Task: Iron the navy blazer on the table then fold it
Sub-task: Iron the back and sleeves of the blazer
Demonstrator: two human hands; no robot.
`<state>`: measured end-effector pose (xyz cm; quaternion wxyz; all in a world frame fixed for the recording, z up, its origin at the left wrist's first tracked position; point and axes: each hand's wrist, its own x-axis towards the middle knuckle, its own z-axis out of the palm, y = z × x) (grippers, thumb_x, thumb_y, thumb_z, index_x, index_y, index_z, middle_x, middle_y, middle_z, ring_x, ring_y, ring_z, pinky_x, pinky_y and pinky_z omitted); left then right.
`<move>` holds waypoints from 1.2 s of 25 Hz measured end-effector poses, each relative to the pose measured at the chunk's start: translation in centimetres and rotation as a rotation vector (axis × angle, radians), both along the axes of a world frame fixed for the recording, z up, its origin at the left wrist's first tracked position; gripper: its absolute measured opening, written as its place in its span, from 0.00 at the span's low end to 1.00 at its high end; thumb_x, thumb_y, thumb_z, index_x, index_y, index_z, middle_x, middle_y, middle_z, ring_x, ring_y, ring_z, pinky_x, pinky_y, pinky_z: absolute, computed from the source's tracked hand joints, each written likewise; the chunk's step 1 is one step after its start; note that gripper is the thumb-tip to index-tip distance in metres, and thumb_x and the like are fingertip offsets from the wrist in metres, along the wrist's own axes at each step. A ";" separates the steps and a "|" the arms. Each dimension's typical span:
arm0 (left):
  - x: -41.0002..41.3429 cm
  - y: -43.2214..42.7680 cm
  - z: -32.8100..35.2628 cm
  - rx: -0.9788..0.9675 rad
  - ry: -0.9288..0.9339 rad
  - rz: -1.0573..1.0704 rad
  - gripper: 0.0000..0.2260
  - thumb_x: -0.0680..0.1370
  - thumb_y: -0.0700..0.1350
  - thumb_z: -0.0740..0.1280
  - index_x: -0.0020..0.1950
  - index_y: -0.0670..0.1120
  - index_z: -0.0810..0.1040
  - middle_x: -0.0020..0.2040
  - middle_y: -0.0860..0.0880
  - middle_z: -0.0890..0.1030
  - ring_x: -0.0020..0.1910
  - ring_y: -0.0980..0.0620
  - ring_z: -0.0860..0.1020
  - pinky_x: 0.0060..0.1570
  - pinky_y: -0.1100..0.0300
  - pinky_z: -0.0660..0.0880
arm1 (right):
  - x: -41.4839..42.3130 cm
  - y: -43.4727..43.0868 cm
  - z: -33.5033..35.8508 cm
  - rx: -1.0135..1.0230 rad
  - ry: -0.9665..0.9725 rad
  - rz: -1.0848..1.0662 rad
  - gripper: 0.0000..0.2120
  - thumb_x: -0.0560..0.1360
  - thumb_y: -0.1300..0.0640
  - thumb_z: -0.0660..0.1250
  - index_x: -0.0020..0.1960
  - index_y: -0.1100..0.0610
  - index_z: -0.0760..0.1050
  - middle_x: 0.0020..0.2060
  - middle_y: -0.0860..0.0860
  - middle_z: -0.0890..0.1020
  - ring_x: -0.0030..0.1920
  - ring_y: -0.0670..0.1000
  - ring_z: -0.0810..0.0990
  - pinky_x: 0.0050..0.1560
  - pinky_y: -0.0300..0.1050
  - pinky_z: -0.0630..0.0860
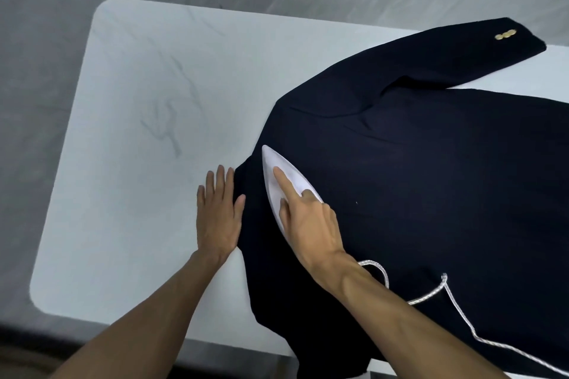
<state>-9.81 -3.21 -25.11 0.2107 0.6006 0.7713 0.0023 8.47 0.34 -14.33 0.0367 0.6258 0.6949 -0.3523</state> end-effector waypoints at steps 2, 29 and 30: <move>-0.4 -0.5 0.1 -0.008 -0.028 -0.085 0.27 0.84 0.54 0.42 0.81 0.44 0.50 0.81 0.46 0.53 0.80 0.46 0.49 0.78 0.48 0.48 | -1.4 0.3 -0.2 -0.003 -0.014 0.064 0.29 0.83 0.55 0.53 0.78 0.38 0.45 0.41 0.52 0.68 0.35 0.55 0.72 0.38 0.48 0.68; -2.2 -0.4 2.0 -0.076 -0.128 -0.343 0.29 0.84 0.48 0.56 0.81 0.43 0.48 0.81 0.47 0.50 0.80 0.49 0.49 0.78 0.55 0.47 | -4.4 -0.2 -1.9 -0.009 -0.065 -0.274 0.34 0.82 0.59 0.57 0.78 0.40 0.43 0.41 0.50 0.67 0.28 0.47 0.62 0.37 0.45 0.63; -2.6 -0.7 1.9 -0.146 -0.112 -0.417 0.33 0.83 0.54 0.56 0.81 0.42 0.44 0.81 0.46 0.45 0.81 0.50 0.45 0.78 0.55 0.45 | -4.4 -0.2 -1.9 -0.002 -0.063 -0.281 0.33 0.82 0.58 0.56 0.78 0.39 0.43 0.40 0.50 0.68 0.28 0.48 0.62 0.37 0.45 0.64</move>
